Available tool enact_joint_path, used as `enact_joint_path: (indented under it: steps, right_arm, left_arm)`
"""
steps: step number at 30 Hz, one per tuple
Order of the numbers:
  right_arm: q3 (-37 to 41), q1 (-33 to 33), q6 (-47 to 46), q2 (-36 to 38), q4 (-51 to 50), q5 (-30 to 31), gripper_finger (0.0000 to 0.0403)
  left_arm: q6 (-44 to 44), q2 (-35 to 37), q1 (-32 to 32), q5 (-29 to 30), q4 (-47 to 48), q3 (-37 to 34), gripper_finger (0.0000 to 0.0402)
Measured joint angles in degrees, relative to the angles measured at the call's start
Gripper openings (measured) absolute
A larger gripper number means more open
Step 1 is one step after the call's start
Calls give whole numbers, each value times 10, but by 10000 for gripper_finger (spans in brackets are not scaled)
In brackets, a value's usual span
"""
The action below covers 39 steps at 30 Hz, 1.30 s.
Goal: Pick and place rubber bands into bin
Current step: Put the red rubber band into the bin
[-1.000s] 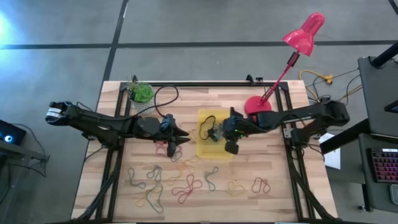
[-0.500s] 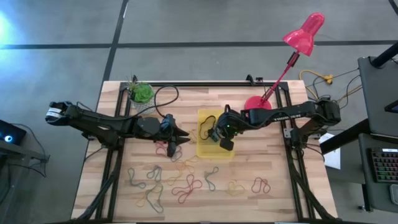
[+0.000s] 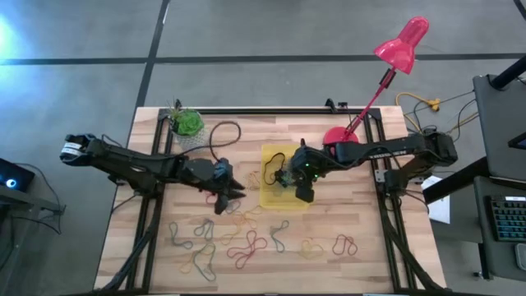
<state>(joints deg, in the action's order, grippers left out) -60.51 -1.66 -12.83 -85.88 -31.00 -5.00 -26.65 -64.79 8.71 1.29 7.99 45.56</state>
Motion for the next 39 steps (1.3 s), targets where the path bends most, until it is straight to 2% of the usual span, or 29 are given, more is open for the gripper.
enact_joint_path:
  steps: [5,11,21,25,30,39]
  right_arm:
    - [3,24,-2,57,-1,-1,119]
    - [16,56,-27,137,-1,0,108]
    - [70,118,-84,255,-1,30,87]
    - [91,139,-106,283,-1,54,80]
    - [115,155,-141,302,1,75,78]
    - [134,174,-177,307,0,92,116]
  left_arm:
    - [-20,0,0,-12,113,0,105]
    - [-21,0,-1,-13,179,-3,105]
    - [93,-10,-1,-12,314,-10,105]
    - [138,-43,-1,-12,312,-16,105]
    - [152,-110,-1,-19,293,-29,105]
    - [150,-193,-1,-22,240,-30,105]
